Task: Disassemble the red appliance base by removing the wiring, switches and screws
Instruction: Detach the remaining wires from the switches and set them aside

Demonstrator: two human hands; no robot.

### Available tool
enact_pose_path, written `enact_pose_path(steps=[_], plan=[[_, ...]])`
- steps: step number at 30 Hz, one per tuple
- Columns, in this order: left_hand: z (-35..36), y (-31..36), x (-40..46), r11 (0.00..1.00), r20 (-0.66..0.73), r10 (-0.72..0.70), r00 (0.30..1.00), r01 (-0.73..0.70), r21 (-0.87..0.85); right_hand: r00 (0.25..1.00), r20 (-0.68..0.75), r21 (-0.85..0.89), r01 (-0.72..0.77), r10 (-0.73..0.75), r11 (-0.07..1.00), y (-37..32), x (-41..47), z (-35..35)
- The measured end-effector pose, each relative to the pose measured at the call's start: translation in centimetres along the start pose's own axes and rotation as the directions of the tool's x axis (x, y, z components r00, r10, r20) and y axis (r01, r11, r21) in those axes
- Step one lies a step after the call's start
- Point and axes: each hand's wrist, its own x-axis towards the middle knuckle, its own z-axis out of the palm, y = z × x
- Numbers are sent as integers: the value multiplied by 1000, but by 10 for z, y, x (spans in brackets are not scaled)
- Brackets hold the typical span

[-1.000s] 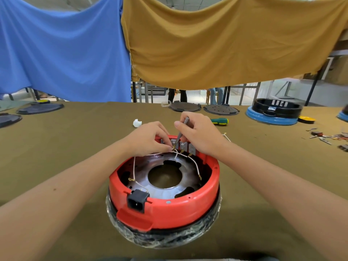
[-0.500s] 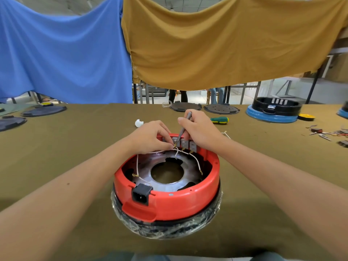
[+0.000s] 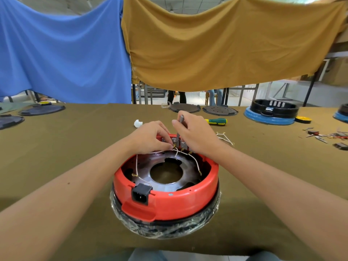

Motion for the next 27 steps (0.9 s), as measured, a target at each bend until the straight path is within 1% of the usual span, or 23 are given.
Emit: enact_pose_path(steps=[2, 6, 9, 11, 15, 18, 22, 27], plan=[[0, 0, 0, 1000, 0, 0, 1000, 0, 4, 1000, 1, 24, -25, 25, 999, 0, 2, 0], [-1, 0, 0, 1000, -4, 8, 1000, -8, 10, 988, 12, 155, -155, 155, 976, 3, 7, -2], [0, -1, 0, 1000, 2, 15, 1000, -15, 9, 977, 31, 208, -211, 209, 955, 6, 8, -2], [-1, 0, -1, 1000, 2, 15, 1000, -15, 4, 980, 21, 194, -198, 198, 961, 4, 6, -2], [-2, 0, -1, 1000, -3, 22, 1000, -22, -10, 996, 0, 106, -86, 87, 991, 1, 1, -1], [-1, 0, -1, 999, -5, 33, 999, -33, -7, 999, -2, 72, -51, 51, 996, 1, 1, -1], [-1, -2, 0, 1000, -3, 28, 1000, -28, -1, 998, 0, 77, -69, 70, 995, 1, 1, 0], [0, -3, 0, 1000, -4, 22, 1000, -22, -13, 985, 6, 171, -171, 173, 970, 6, 6, 0]])
